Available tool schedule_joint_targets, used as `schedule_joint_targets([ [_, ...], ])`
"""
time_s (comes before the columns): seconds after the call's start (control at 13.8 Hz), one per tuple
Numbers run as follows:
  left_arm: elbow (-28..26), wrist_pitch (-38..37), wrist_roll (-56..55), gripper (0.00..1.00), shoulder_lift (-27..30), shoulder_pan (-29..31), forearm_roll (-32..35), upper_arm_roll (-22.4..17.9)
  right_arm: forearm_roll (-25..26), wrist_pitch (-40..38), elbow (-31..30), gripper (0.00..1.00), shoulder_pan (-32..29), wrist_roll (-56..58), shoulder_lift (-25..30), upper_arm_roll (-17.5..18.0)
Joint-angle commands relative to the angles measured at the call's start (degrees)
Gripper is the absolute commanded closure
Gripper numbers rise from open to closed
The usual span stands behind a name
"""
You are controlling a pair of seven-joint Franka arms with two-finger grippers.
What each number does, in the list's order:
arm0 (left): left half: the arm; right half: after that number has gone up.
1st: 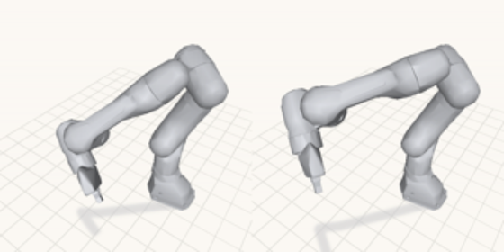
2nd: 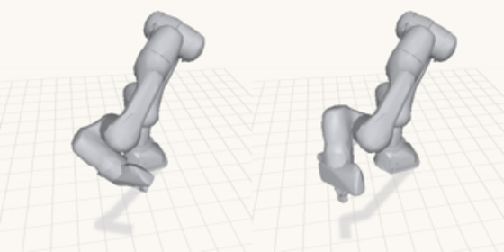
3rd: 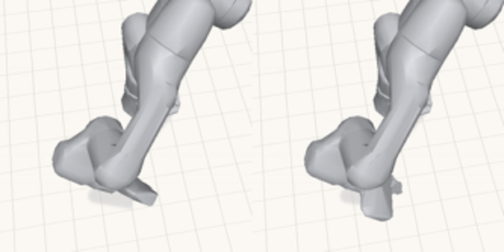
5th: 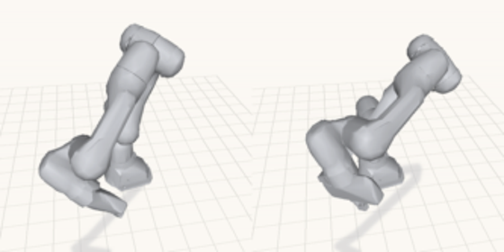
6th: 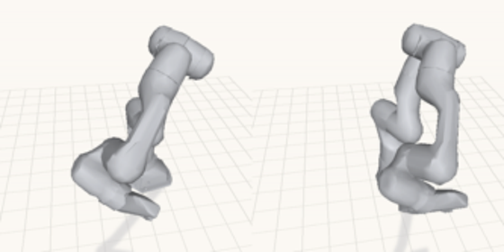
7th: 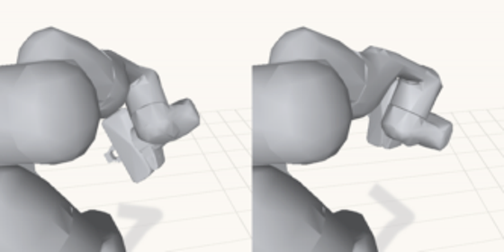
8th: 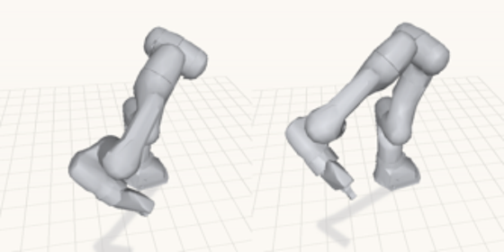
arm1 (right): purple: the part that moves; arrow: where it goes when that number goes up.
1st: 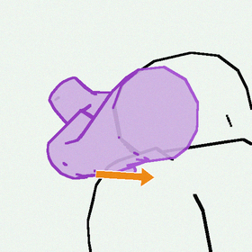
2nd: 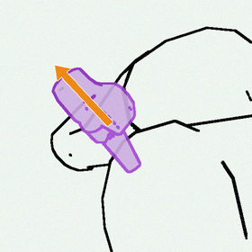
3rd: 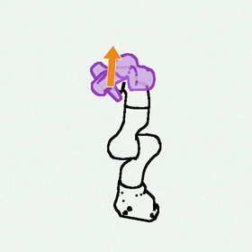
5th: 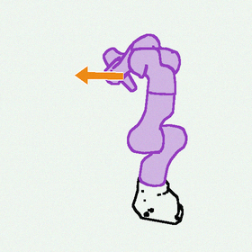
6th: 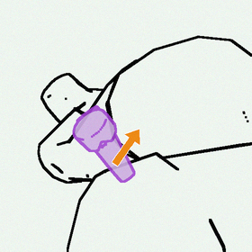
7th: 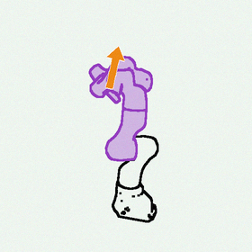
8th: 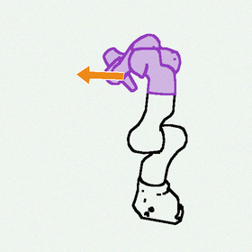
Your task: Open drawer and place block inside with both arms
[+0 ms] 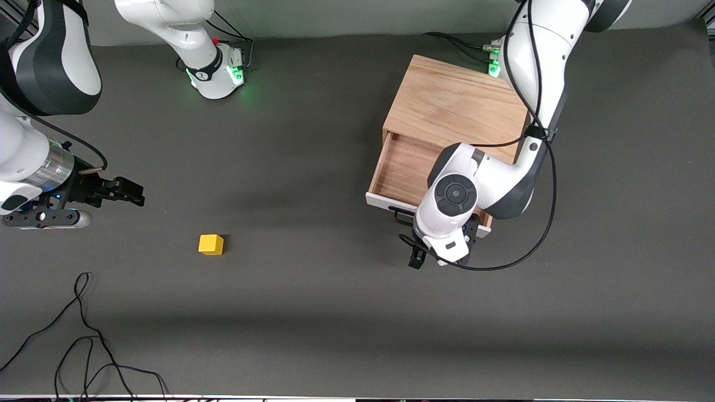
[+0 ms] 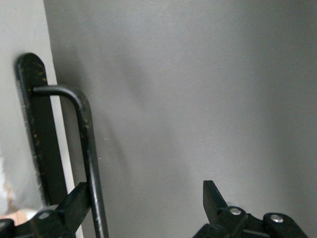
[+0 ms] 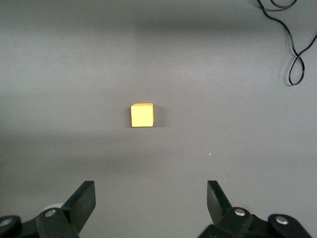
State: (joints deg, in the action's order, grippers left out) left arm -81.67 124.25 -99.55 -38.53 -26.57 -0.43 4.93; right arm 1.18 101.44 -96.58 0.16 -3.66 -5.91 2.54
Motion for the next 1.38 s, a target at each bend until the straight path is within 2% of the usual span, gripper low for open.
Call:
schedule_joint_targets([
  [0.0, 4.06, 3.27, -0.03, 0.0, -1.81, -0.33, 1.48, -0.45, 0.66, -0.1, 1.66, 0.0, 0.63, 0.33, -1.03, -0.43],
  [0.29, 8.61, 2.67, 0.5, 0.0, -1.46, -0.33, 2.53, -2.2, 0.22, -0.19, 1.39, 0.0, 0.54, 0.76, -1.29, -0.43],
  [0.44, 11.09, -0.65, 3.73, 0.0, 0.9, 0.46, 4.55, -3.96, 0.31, -0.28, 1.04, 0.0, 0.72, 0.41, -1.21, -0.43],
  [0.65, 11.18, -14.34, 21.28, 0.0, 7.84, 5.46, 3.85, -3.7, 0.66, 0.33, 0.6, 0.0, 2.81, -0.38, -3.83, -0.43],
  [0.95, 9.43, -30.61, 41.4, 0.0, 16.63, 10.82, 3.5, -3.7, 0.57, 8.22, -0.27, 0.0, 2.91, -0.64, -11.2, -0.69],
  [1.02, 8.9, -34.04, 47.55, 0.0, 18.74, 12.84, 1.67, -3.7, 0.57, 9.98, -0.89, 0.0, 2.91, -0.56, -12.97, -0.69],
  [1.31, 4.25, -40.92, 70.76, 0.0, 26.21, 20.32, -0.54, -3.96, 0.57, 22.88, -9.57, 0.0, 3.09, -1.25, -15.0, -0.69],
])
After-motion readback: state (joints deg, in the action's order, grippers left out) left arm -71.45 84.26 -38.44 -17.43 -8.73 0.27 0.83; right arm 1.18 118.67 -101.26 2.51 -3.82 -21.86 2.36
